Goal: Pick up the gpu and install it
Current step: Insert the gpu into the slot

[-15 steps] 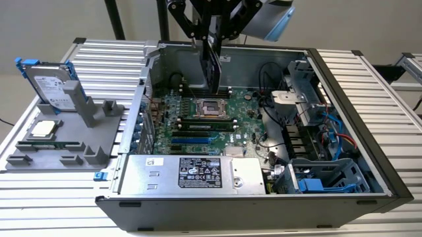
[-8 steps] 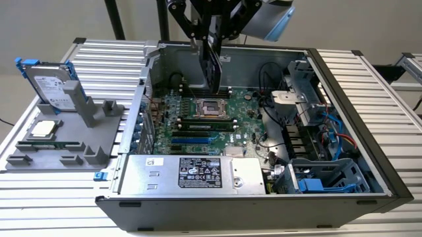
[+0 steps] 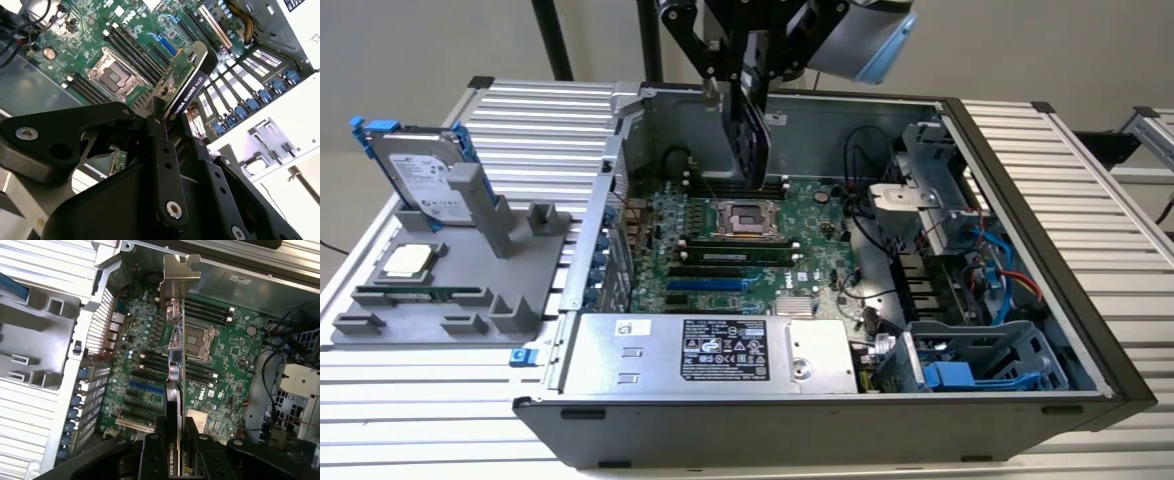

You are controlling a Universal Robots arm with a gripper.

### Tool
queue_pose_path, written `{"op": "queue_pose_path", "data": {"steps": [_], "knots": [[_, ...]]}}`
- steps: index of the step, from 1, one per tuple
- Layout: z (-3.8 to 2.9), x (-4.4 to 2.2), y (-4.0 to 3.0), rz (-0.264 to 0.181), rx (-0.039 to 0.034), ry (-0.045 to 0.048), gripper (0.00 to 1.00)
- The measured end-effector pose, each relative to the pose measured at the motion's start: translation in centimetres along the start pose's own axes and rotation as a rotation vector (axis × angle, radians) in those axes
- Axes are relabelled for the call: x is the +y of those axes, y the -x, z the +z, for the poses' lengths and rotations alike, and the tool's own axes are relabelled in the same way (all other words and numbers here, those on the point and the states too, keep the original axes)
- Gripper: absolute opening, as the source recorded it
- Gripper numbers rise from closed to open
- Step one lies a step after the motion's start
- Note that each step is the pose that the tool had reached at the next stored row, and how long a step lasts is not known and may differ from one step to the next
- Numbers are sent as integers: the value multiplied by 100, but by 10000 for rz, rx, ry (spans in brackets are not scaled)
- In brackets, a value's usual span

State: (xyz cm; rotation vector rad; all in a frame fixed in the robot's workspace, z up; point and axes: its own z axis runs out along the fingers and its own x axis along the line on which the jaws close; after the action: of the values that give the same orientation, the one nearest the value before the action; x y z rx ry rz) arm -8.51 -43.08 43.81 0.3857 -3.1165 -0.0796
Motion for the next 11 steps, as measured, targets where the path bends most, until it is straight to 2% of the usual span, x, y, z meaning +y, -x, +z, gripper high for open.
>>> {"op": "queue_pose_path", "data": {"steps": [3,4,11], "knots": [[0,0,0,-126,6,1,0],[-2,0,0,-482,25,2,0],[-4,0,0,-1130,55,8,0]]}}
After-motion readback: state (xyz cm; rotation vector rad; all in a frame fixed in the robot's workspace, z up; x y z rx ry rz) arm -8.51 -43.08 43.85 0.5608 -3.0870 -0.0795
